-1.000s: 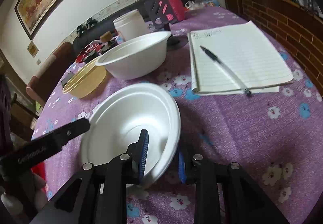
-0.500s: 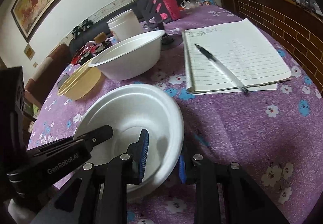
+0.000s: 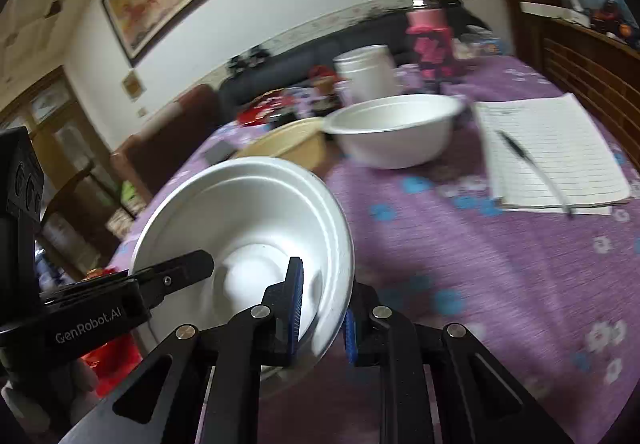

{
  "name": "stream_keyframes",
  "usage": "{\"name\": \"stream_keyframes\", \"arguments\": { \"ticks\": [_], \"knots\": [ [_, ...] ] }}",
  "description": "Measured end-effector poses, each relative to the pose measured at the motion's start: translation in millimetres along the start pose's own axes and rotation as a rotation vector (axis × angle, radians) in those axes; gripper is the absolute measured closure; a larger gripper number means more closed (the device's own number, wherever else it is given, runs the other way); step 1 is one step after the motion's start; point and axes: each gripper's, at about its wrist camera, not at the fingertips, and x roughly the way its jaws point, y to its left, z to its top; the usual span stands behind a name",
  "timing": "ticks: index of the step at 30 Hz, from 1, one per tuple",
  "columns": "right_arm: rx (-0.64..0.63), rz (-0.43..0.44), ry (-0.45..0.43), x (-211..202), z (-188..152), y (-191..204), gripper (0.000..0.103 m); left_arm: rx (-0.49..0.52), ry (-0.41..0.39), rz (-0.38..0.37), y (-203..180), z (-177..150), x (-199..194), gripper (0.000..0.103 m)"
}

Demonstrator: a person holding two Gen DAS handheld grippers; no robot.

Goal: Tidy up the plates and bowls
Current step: 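Grasp the rim of the shallow white paper bowl and lift it, then lower the white paper bowl onto the red plate stack and open both grippers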

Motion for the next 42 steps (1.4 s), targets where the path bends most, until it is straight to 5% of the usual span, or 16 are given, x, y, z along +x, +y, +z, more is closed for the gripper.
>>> {"name": "stream_keyframes", "arguments": {
  "ticks": [9, 17, 24, 33, 36, 38, 40, 42],
  "knots": [
    [-0.190, 0.122, 0.033, 5.4, -5.8, 123.1, 0.084, -0.196, -0.104, 0.049, 107.2, -28.4, -90.7, 0.093],
    [-0.367, 0.180, 0.117, 42.3, -29.9, 231.7, 0.084, -0.384, -0.136, 0.138, 206.8, -58.2, -125.8, 0.093],
    [-0.411, 0.158, 0.218, 90.3, -51.8, 268.6, 0.084, -0.471, -0.087, 0.166, 256.2, -78.4, -115.0, 0.093],
    [-0.437, 0.110, 0.250, 105.8, -61.5, 282.2, 0.083, -0.488, -0.075, 0.157, 272.5, -85.6, -111.3, 0.091],
    [-0.445, 0.104, 0.226, 102.5, -62.7, 285.1, 0.083, -0.485, -0.088, 0.143, 272.9, -85.3, -114.5, 0.083],
    [-0.455, 0.094, 0.203, 99.3, -62.2, 286.9, 0.082, -0.475, -0.104, 0.146, 271.5, -84.6, -117.7, 0.067],
    [-0.466, 0.092, 0.183, 95.6, -61.6, 288.0, 0.072, -0.471, -0.122, 0.152, 268.6, -84.0, -122.8, 0.054],
    [-0.471, 0.096, 0.164, 91.5, -59.9, 287.6, 0.055, -0.469, -0.144, 0.158, 266.2, -83.4, -129.3, 0.051]
  ]
}}
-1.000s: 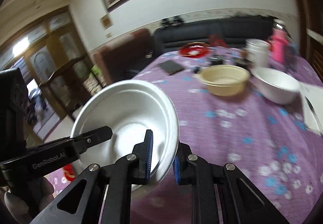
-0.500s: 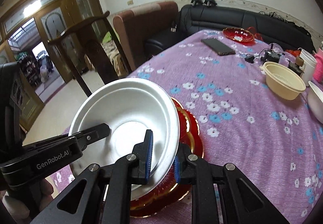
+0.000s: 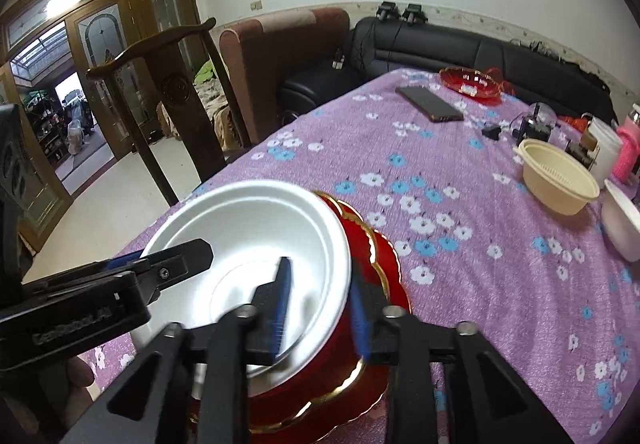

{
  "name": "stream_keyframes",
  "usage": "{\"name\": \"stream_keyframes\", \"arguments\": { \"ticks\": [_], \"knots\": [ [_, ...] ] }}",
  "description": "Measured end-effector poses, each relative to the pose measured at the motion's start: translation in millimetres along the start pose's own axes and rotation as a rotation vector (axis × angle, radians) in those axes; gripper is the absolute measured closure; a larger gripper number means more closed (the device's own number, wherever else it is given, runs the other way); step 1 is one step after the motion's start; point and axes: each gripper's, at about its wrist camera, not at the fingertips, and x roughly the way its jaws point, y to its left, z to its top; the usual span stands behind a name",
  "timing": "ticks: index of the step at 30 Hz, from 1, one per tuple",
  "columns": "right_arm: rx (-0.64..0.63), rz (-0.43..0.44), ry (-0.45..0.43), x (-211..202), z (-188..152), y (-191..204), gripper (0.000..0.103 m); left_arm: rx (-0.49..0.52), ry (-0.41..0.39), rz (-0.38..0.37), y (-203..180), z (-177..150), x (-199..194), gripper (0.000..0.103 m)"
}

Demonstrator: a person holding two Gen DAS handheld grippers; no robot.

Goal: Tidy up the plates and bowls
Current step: 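Lower the white paper bowl onto the red plate stack and open both grippers, then withdraw both grippers and move toward the tan plastic plate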

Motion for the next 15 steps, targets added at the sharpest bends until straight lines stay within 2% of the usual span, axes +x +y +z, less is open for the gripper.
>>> {"name": "stream_keyframes", "arguments": {
  "ticks": [1, 2, 6, 8, 11, 15],
  "knots": [
    [0.001, 0.001, -0.011, -2.7, -0.1, -0.3, 0.046, 0.001, -0.016, 0.011, -1.1, 0.1, -4.6, 0.048],
    [0.003, 0.004, -0.023, -5.8, -0.4, -0.7, 0.044, -0.002, -0.033, 0.017, -1.3, 0.2, -9.6, 0.045],
    [0.014, 0.007, -0.081, -23.0, -1.2, -5.7, 0.044, -0.012, -0.102, 0.032, -3.2, 0.2, -29.1, 0.043],
    [0.017, 0.001, -0.098, -30.4, -2.0, -9.5, 0.043, -0.006, -0.129, 0.036, -6.2, -1.0, -37.9, 0.033],
    [0.032, -0.008, -0.115, -38.9, -4.7, -20.1, 0.040, 0.021, -0.170, 0.036, -18.6, -5.5, -50.5, 0.026],
    [0.074, -0.028, -0.125, -47.4, -11.3, -43.5, 0.038, 0.079, -0.180, 0.017, -38.2, -11.9, -56.4, 0.023]
  ]
}}
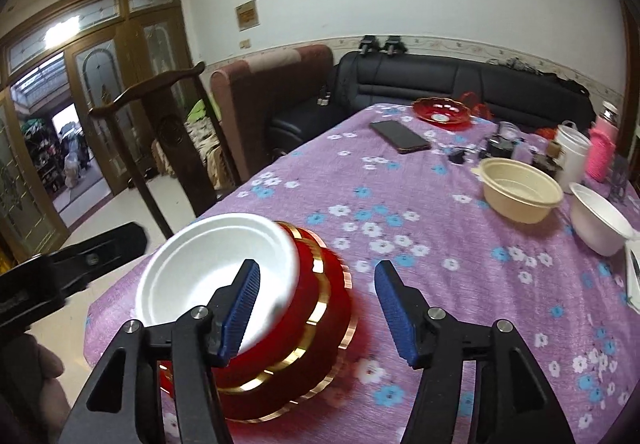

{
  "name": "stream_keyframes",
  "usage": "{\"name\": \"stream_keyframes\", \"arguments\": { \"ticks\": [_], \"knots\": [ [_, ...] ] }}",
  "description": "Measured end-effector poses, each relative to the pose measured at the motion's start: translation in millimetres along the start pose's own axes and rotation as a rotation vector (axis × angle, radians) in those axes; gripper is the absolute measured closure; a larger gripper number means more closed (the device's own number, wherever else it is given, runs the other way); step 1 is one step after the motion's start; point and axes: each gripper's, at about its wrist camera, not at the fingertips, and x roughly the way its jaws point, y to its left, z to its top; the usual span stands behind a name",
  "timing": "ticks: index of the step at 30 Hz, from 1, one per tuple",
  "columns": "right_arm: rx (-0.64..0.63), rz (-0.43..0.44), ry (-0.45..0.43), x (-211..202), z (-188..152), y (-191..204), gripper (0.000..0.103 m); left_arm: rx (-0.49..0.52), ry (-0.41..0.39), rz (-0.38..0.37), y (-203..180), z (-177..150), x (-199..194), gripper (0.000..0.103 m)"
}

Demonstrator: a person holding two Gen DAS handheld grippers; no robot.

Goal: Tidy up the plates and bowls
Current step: 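Withdraw both grippers and move toward the tan plastic plate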

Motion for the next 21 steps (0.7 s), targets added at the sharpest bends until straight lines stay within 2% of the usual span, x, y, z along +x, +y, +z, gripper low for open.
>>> {"name": "stream_keyframes", "arguments": {
  "ticks": [6, 16, 21],
  "knots": [
    [0.070, -0.058, 0.007, -7.8, -8.7, -45.0, 0.038, 0.128, -0.001, -0.053, -42.3, -12.5, -3.4, 0.021],
    [0.216, -0.173, 0.008, -26.4, -21.6, -140.1, 0.038, 0.277, 0.089, -0.126, -106.2, -41.2, 16.9, 0.021],
    [0.332, -0.217, 0.010, -33.3, -24.8, -197.1, 0.038, 0.330, 0.130, -0.152, -133.6, -54.9, 31.4, 0.021]
  ]
}}
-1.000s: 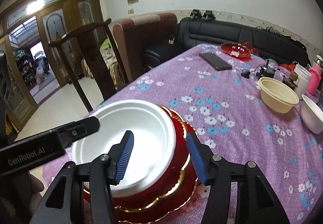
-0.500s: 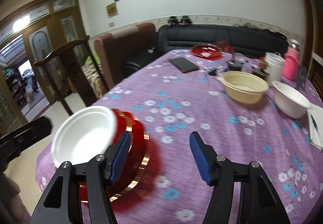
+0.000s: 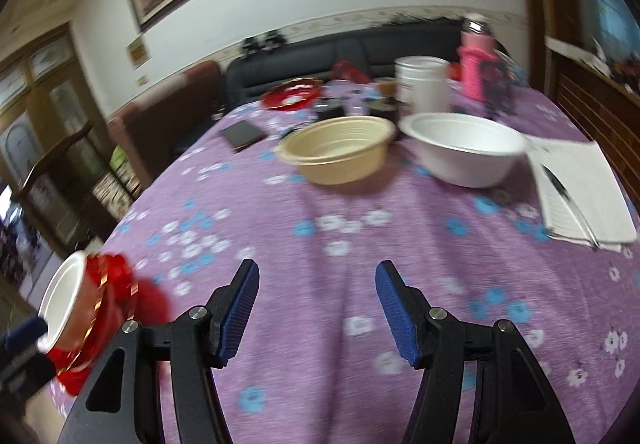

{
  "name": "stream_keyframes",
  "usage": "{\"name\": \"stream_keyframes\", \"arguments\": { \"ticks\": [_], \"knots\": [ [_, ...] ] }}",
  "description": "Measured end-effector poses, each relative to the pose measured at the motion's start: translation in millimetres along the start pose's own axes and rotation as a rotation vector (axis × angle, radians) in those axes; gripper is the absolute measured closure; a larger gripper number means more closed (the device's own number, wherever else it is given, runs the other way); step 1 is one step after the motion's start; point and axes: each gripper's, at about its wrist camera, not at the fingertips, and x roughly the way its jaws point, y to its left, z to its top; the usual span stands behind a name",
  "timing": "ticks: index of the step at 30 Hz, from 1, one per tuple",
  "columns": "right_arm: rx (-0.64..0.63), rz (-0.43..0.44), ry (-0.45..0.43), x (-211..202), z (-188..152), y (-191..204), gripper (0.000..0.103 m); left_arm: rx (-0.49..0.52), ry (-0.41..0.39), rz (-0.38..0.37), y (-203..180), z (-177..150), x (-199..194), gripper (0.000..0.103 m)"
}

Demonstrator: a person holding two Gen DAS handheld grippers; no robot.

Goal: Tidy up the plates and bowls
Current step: 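Withdraw both grippers and move toward the tan plastic plate, then grasp the rim of the tan plastic plate and lift it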

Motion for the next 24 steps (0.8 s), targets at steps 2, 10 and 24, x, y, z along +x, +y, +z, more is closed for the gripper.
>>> {"name": "stream_keyframes", "arguments": {
  "ticks": [2, 10, 24],
  "knots": [
    [0.041, -0.010, 0.005, 3.8, 6.5, -16.4, 0.038, 0.009, 0.014, -0.010, -7.3, -0.6, 8.1, 0.021],
    [0.169, 0.015, 0.042, 44.3, 45.7, -40.1, 0.038, 0.088, 0.060, -0.054, -38.2, -8.0, 30.8, 0.022],
    [0.394, 0.021, 0.172, 157.1, 103.9, -45.6, 0.072, 0.067, 0.114, -0.062, -15.6, -2.8, 49.5, 0.022]
  ]
}}
